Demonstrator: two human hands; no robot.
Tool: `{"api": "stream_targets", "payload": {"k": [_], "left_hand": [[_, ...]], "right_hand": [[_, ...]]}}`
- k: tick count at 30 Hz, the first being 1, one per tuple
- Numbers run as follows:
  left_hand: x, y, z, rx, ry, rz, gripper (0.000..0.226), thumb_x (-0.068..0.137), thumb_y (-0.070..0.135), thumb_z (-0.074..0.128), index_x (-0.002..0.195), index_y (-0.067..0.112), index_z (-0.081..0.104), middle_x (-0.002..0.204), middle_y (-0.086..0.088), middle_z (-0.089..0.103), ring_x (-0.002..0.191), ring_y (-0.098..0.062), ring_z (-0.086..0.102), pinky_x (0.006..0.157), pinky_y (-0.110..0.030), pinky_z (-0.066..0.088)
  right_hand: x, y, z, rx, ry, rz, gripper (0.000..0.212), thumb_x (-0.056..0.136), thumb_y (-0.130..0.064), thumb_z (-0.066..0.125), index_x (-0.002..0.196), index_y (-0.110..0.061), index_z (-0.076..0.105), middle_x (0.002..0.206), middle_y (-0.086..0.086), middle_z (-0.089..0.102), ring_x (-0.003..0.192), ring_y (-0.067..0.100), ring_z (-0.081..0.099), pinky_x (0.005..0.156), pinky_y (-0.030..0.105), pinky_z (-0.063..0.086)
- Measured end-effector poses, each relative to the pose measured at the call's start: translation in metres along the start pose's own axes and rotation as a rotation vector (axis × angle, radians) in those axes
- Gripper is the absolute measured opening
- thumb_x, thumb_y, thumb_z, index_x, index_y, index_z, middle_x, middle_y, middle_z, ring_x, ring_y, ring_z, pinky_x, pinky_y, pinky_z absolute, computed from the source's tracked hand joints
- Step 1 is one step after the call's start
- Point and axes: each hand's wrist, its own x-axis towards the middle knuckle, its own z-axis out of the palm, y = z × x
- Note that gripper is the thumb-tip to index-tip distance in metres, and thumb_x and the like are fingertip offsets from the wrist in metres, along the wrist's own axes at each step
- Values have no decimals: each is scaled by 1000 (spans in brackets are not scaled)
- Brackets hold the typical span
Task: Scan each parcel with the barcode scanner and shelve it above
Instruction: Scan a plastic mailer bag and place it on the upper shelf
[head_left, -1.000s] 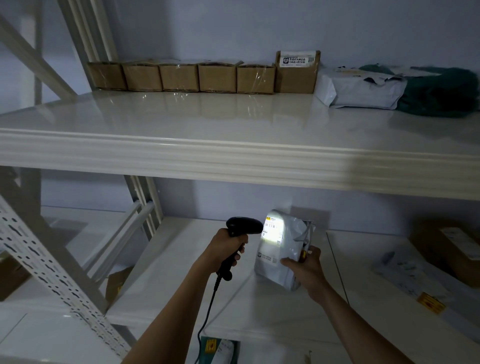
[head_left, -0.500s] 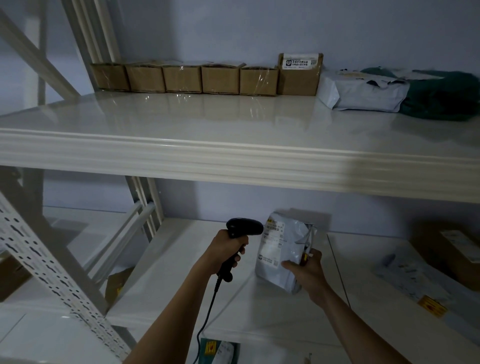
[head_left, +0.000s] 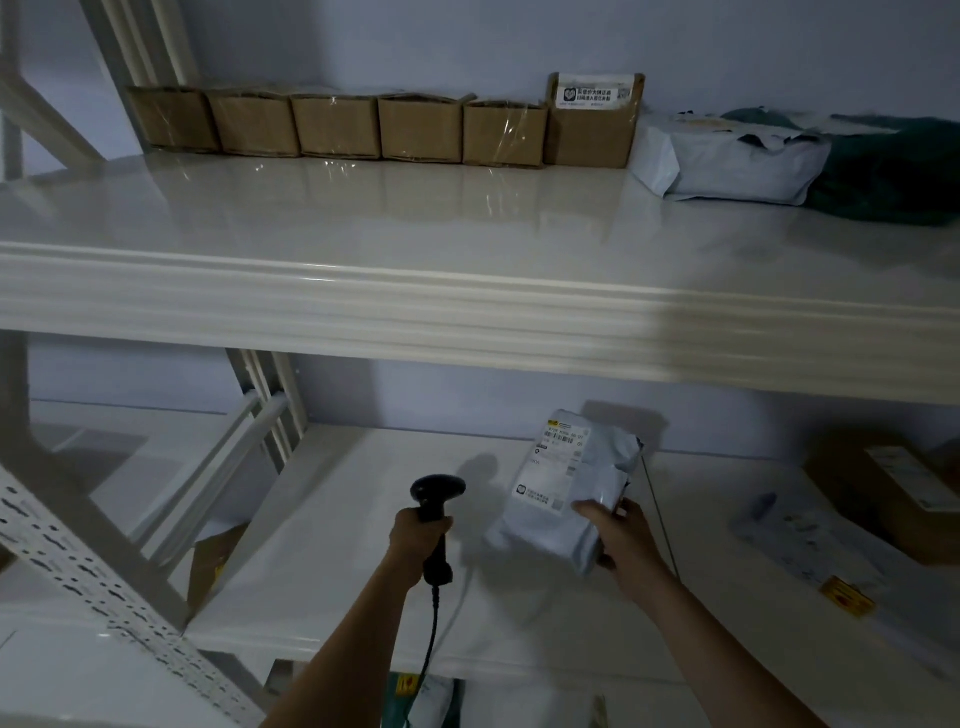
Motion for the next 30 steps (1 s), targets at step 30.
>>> {"api": "stream_targets", "payload": {"k": [30], "left_hand": [[-73,50,59,207,298,363,35,95,21,53,131,18,54,125,-14,58,113,-30,58,90,-28,43]], "right_hand": [[11,-23,-36,78,-259,35,43,92,-30,66,130,-12,62,116,12,74,104,33,72,92,50,56]]}}
